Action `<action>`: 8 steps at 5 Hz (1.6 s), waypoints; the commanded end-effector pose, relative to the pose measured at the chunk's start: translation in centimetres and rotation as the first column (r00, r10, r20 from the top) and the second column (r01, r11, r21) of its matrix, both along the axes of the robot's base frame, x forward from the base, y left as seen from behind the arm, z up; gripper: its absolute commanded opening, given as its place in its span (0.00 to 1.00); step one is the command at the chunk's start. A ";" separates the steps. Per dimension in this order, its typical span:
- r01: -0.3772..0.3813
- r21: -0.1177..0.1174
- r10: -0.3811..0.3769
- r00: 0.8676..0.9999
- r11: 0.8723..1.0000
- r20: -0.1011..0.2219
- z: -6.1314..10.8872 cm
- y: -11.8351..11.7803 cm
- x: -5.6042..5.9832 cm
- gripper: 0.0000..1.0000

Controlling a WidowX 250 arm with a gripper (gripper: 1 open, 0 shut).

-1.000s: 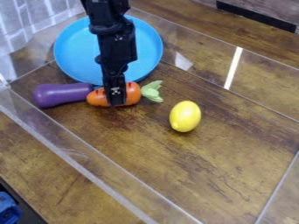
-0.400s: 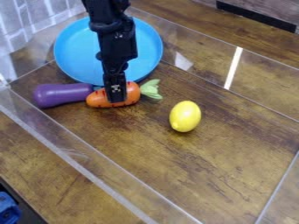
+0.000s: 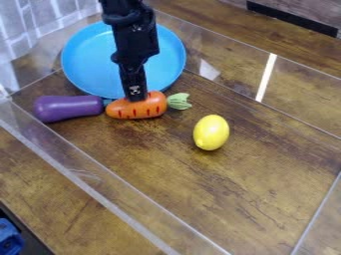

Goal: Remove the carrot from the blue tray and put it on the table

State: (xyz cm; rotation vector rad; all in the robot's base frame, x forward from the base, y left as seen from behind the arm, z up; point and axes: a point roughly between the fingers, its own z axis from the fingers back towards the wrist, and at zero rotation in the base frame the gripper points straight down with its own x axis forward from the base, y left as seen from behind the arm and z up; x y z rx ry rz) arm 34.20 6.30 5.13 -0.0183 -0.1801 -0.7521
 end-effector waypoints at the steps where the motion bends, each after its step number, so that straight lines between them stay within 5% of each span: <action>1: 0.005 0.006 -0.006 0.998 1.000 0.058 2.0 0.1 0.4 0.00; 8: -0.013 -0.043 0.015 0.999 0.999 0.046 1.0 0.8 -0.8 0.00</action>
